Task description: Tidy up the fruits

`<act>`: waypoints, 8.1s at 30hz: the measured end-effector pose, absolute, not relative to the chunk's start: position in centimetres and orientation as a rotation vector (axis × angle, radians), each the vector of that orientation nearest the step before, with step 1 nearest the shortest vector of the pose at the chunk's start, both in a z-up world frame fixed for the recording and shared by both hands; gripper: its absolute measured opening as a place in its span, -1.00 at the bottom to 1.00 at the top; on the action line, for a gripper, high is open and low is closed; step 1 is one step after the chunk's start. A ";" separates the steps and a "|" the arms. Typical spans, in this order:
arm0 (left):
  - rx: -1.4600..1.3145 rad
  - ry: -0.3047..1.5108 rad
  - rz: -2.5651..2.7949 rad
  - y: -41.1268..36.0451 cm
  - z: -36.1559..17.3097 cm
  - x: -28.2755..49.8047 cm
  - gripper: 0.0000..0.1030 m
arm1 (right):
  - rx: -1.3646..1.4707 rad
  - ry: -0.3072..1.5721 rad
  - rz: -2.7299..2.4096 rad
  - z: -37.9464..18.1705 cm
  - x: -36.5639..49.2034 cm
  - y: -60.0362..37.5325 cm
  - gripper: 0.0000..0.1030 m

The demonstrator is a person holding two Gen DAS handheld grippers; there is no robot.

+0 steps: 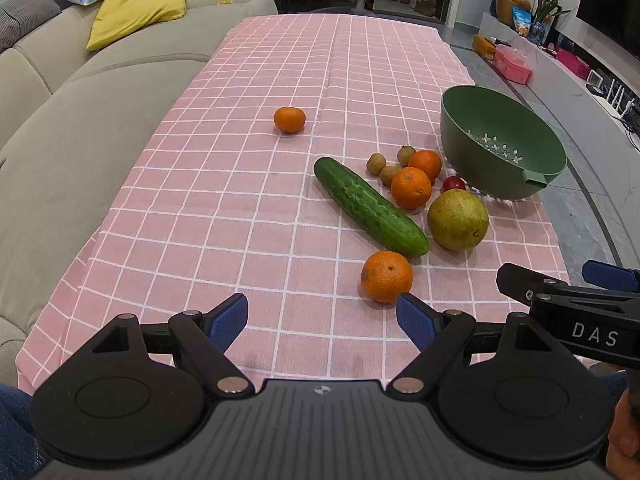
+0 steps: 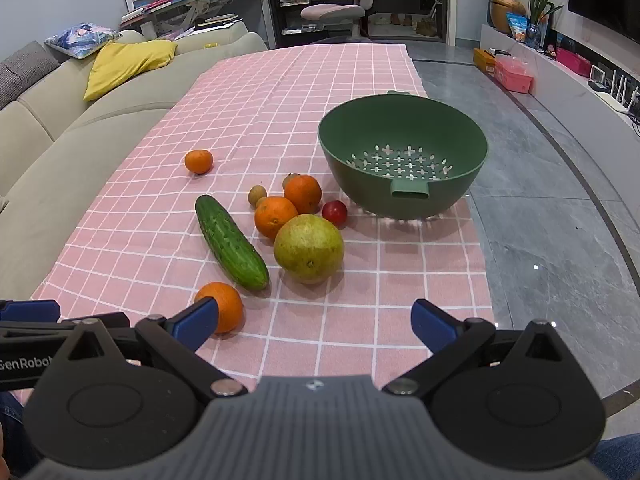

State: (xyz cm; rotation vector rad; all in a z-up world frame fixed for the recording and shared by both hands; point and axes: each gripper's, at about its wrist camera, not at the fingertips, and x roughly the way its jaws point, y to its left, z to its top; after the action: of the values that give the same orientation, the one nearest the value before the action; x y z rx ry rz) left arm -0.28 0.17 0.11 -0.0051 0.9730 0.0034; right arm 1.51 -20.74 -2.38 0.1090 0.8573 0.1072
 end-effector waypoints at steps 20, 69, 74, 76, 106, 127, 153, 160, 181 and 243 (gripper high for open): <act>-0.011 0.976 0.000 -0.1 -0.4 -0.5 0.91 | 0.107 0.861 0.107 -2.3 1.5 -20.8 0.91; -0.041 0.991 -0.010 -0.1 -0.4 -0.3 0.91 | 0.091 0.868 0.101 -3.0 1.2 -21.2 0.91; -0.054 0.997 -0.019 0.2 -0.8 -0.1 0.91 | 0.076 0.849 0.112 -2.6 1.1 -20.9 0.91; -0.056 0.998 -0.036 0.2 -1.0 0.0 0.91 | 0.066 0.816 0.103 -2.1 1.0 -21.0 0.91; -0.029 1.086 -0.232 -0.8 -7.0 5.9 0.91 | 0.263 0.914 0.135 -7.3 10.8 -22.1 0.69; -0.080 1.036 -0.331 -1.6 -8.8 7.3 0.20 | 0.335 0.989 0.161 -10.5 14.0 -21.5 0.33; -0.086 1.000 -0.303 -0.8 -6.5 7.0 0.02 | 0.407 0.981 0.186 -9.3 12.5 -22.8 0.21; -0.056 0.971 -0.328 -1.4 -3.6 8.1 0.02 | 0.398 0.908 0.209 -5.0 11.0 -24.5 0.21; 0.239 0.909 -0.532 -15.1 -1.7 20.4 0.02 | 0.297 0.980 0.171 -3.7 26.2 -33.1 0.21; -0.047 0.824 -0.270 -4.7 1.8 12.8 0.59 | 0.126 0.638 0.126 -0.4 16.9 -30.3 0.85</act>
State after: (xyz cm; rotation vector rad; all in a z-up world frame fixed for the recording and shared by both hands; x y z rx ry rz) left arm 12.84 -4.72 1.78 -0.0471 0.8239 -0.2698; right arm 16.88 -30.29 -0.44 0.1259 0.6379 0.1255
